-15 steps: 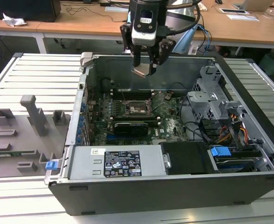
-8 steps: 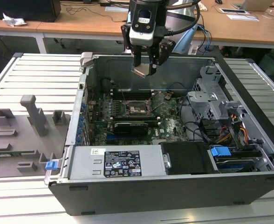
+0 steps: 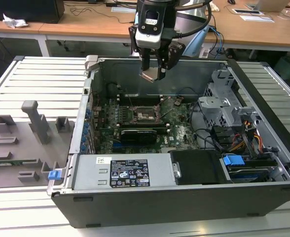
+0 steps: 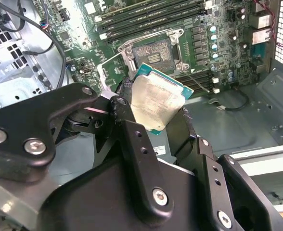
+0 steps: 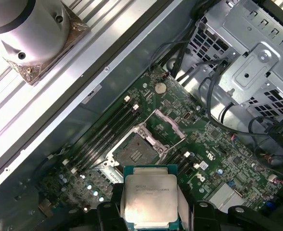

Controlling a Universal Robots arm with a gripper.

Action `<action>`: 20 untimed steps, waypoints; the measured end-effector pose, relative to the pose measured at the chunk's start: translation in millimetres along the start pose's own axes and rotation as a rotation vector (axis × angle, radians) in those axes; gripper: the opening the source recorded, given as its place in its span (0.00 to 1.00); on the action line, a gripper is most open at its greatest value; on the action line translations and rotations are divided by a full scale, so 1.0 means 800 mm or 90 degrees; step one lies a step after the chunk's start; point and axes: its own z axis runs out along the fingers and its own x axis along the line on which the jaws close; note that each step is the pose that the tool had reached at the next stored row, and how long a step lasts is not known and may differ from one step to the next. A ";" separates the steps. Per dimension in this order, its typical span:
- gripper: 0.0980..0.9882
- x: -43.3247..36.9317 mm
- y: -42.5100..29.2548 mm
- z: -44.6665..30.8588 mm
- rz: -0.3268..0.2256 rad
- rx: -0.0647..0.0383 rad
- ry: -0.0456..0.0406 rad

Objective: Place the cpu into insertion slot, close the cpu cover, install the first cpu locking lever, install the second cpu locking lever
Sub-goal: 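Place the cpu into insertion slot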

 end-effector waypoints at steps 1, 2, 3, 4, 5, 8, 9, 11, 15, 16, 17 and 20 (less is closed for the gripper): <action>0.48 0.000 0.0000 0.0001 0.004 0.000 -0.0003; 0.48 0.000 0.0000 0.0003 0.009 0.000 -0.0008; 0.48 0.000 0.0000 0.0004 0.013 0.000 -0.0012; 0.48 0.000 0.0000 0.0005 0.019 0.000 -0.0017; 0.48 0.000 0.0000 0.0006 0.021 0.000 -0.0019; 0.48 0.000 -0.0001 0.0008 0.032 -0.001 -0.0029; 0.48 0.000 -0.0001 0.0009 0.036 -0.001 -0.0032; 0.48 0.000 -0.0001 0.0011 0.042 -0.001 -0.0037; 0.48 0.000 -0.0001 0.0013 0.053 -0.001 -0.0048; 0.48 0.000 -0.0001 0.0014 0.055 -0.001 -0.0049; 0.48 0.000 -0.0001 0.0015 0.058 -0.001 -0.0052; 0.48 0.000 -0.0002 0.0019 0.069 -0.001 -0.0062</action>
